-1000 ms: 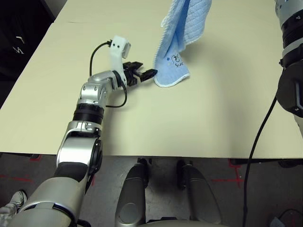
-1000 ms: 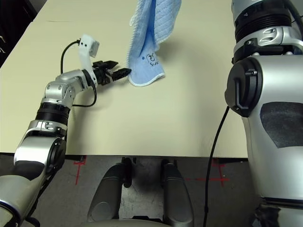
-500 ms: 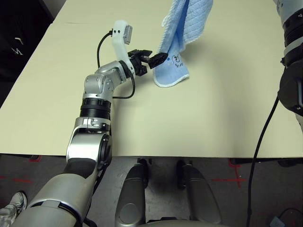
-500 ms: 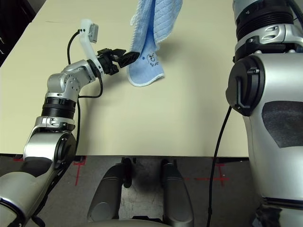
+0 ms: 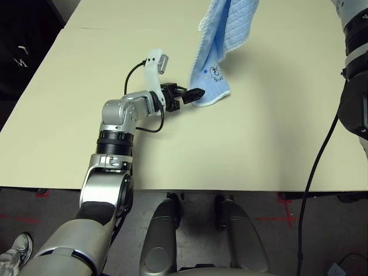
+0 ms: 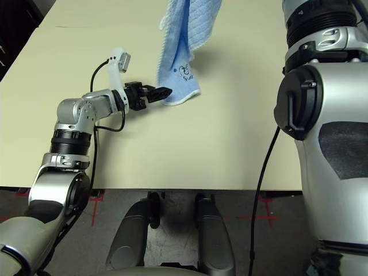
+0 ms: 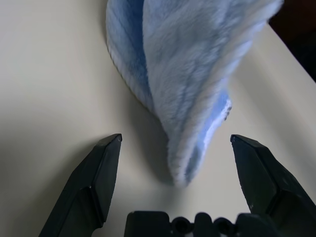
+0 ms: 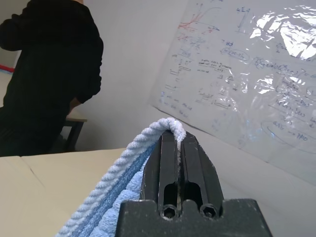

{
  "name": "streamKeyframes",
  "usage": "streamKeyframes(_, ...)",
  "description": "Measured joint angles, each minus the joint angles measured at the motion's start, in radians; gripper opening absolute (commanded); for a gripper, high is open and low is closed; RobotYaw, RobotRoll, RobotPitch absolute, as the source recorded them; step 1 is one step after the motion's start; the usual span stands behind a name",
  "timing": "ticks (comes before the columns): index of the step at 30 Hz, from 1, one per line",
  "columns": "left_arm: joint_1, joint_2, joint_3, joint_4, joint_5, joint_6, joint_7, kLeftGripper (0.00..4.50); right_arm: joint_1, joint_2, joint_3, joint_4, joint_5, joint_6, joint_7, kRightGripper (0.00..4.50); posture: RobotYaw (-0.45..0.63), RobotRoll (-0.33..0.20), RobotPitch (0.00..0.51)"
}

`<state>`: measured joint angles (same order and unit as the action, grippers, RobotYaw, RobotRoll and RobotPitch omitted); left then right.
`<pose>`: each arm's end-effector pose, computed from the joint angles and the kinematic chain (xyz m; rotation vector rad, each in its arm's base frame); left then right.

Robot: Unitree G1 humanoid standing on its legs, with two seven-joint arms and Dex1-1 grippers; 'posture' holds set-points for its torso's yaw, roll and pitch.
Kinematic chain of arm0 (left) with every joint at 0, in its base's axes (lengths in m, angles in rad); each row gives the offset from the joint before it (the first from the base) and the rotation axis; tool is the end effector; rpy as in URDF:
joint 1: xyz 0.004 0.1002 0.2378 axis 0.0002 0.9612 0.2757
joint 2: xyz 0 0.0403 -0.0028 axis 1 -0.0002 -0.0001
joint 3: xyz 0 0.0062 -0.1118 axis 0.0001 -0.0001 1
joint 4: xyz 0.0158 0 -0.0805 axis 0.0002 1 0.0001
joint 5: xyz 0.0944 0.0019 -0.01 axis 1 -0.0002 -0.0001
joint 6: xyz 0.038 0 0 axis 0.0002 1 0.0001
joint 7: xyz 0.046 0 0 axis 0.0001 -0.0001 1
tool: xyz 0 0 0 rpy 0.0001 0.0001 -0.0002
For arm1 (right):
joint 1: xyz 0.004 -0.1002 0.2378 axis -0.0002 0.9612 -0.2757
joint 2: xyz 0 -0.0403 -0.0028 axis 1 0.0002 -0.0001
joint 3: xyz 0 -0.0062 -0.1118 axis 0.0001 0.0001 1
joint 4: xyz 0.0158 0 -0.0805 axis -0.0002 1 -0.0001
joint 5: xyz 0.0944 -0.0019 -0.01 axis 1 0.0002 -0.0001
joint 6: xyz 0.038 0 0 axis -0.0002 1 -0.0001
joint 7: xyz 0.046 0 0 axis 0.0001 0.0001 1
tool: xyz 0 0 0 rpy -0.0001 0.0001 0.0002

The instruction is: Fold the towel and set it aside.

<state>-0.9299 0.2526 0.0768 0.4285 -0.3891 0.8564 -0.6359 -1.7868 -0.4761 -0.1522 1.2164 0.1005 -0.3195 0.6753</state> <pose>0.3418 0.1540 0.1813 -0.2243 0.3219 -0.8129 0.3372 -0.1815 0.4219 -0.3590 -0.8724 0.5345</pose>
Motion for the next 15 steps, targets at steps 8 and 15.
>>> streamKeyframes(8, 0.0, -0.001, -0.019, 0.014, 0.012, -0.042, 0.002, 4.5, -0.045, -0.01, 0.0, 0.012, -0.013, -0.015, -0.017, 0.04, 0.05, 0.0, 0.285)
streamKeyframes(15, 0.0, 0.008, -0.019, 0.013, 0.011, -0.041, -0.002, 4.5, -0.046, -0.01, 0.0, 0.023, -0.017, -0.021, -0.018, 0.04, 0.05, 0.0, 0.287)
